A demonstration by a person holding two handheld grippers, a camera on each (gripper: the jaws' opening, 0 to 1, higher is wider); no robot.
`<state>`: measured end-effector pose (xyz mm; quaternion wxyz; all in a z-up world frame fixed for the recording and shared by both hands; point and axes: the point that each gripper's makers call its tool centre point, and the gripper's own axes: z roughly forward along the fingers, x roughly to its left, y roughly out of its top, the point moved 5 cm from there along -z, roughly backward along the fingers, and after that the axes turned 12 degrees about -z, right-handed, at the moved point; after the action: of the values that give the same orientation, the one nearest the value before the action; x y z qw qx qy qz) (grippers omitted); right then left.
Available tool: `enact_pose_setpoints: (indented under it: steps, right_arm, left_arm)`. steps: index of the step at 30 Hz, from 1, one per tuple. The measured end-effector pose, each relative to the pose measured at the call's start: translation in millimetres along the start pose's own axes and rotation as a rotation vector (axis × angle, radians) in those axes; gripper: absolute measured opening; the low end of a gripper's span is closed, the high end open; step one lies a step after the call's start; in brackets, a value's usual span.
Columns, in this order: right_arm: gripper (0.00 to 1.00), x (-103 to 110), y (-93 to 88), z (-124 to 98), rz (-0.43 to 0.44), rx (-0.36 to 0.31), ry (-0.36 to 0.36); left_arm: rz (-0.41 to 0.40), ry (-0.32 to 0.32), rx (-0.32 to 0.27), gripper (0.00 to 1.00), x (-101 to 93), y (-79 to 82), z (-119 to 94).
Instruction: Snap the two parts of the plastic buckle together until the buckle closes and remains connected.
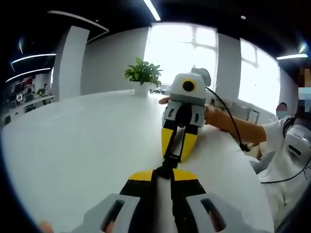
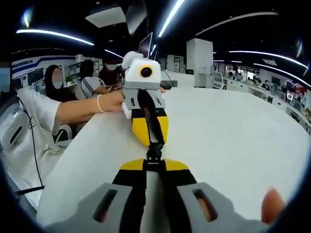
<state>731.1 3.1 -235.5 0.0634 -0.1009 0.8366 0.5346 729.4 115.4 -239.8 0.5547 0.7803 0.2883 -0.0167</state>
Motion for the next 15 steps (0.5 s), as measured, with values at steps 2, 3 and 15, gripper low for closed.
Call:
enact_pose_setpoints:
  steps: [2,3,15]
  right_arm:
    - [0.11,0.5,1.0,1.5,0.007,0.012,-0.020]
    - [0.11,1.1,2.0,3.0,-0.019,0.022,-0.031]
    - [0.10,-4.6,3.1,6.1,-0.002,0.051,-0.092]
  left_arm:
    - [0.002,0.033,-0.005,0.09,0.5,0.2,0.3]
    - [-0.003,0.040,-0.007,0.09,1.0,0.4,0.5]
    - [0.007,0.135,-0.029,0.09,7.6,3.1,0.9]
